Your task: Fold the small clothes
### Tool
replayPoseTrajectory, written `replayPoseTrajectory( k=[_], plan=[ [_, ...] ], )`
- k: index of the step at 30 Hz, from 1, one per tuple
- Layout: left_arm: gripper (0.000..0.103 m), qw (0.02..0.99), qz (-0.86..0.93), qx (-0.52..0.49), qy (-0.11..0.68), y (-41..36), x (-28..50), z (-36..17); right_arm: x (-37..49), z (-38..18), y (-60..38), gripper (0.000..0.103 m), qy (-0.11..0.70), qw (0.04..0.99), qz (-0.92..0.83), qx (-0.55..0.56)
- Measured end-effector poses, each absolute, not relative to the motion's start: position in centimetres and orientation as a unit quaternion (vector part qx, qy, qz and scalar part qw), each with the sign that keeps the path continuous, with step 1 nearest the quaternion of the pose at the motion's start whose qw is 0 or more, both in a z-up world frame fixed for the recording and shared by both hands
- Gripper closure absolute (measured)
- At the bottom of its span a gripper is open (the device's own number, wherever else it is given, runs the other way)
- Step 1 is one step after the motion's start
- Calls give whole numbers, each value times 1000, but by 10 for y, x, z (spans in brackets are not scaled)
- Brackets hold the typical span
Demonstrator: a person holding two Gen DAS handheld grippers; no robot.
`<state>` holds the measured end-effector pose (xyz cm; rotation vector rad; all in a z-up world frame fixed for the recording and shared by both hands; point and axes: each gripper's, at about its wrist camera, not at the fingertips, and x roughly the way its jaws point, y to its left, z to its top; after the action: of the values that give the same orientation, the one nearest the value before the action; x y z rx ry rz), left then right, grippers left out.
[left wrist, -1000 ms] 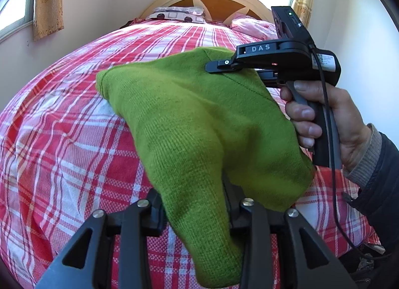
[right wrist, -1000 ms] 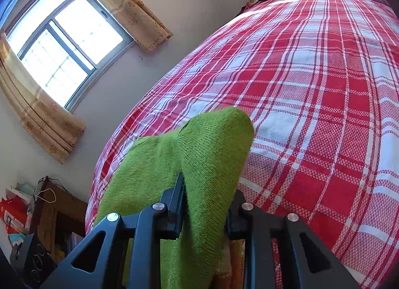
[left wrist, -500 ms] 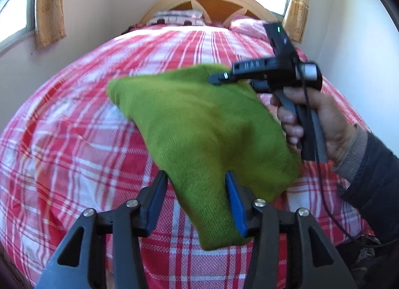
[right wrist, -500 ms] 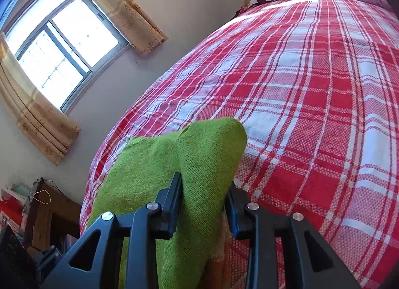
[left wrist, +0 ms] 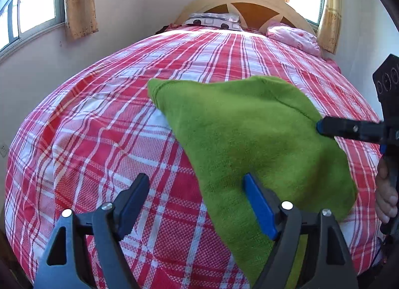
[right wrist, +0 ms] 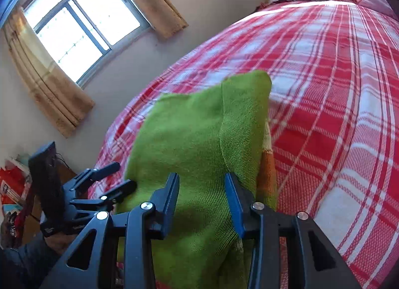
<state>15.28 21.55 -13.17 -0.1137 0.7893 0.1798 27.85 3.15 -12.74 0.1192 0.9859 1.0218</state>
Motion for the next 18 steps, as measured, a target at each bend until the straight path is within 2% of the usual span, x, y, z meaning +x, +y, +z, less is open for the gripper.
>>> replayPoseTrajectory(
  k=[2,4,6,11,15,18],
  plan=[
    [9,918,96,-54,381,213,153,-136,281,-131,30,66,444,763,466,67],
    [7,918,96,-50,382,211,155,-137,278,-127,35,66,435,776,455,41],
    [0,921,108,-26,374,207,161,-139,274,-124,41,66,426,787,446,16],
    [0,922,103,-54,369,213,158,-134,264,-113,24,63,419,799,428,49],
    [1,929,91,-55,356,208,140,-116,238,-90,2,50,376,843,383,39],
    [0,940,86,-53,327,201,130,-93,218,-75,-12,49,346,869,353,27]
  ],
)
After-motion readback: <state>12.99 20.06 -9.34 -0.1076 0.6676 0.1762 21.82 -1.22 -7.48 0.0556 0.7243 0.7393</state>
